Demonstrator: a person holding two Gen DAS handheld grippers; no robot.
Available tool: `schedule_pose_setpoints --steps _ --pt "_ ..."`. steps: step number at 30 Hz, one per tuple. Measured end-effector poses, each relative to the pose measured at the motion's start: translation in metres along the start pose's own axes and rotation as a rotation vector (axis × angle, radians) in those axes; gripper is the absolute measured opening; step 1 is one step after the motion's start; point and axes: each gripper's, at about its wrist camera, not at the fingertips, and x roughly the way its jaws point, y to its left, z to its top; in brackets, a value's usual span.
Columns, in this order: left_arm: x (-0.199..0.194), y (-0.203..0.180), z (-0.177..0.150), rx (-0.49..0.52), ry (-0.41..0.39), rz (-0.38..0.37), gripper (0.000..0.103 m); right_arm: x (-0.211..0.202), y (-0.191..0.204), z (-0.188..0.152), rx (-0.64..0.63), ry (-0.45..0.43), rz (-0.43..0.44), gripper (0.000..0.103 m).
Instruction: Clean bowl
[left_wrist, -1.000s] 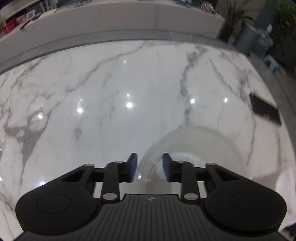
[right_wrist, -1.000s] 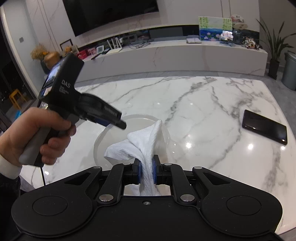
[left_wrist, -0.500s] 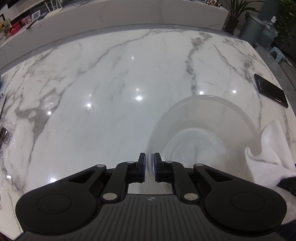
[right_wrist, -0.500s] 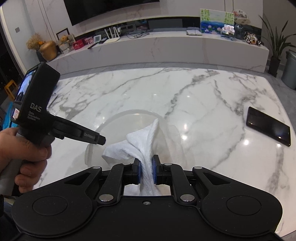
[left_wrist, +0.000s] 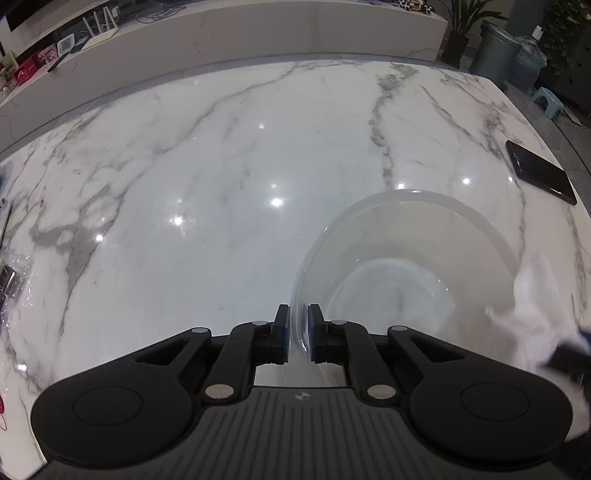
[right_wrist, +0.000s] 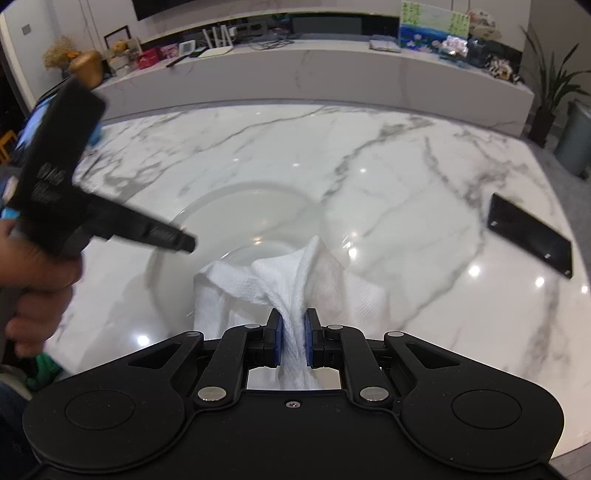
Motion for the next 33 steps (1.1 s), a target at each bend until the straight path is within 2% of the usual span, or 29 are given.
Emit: schedule_pose_setpoints --steps 5,9,23,33 --pt "-0.001 -0.009 -0.003 0.039 -0.008 0.03 0.009 0.007 0.001 0.024 -0.048 -0.023 -0.015 0.01" --pt "0.0 -0.009 -0.003 0.036 -0.007 0.026 0.009 0.021 0.003 0.037 -0.072 -0.012 -0.028 0.01" --pt "0.0 -0.006 -0.003 0.036 -0.007 0.022 0.009 0.035 0.001 0.038 -0.067 0.028 -0.06 0.01" --pt "0.001 -0.005 -0.003 0.044 -0.01 0.02 0.01 0.049 0.003 0.057 -0.082 0.029 -0.059 0.01"
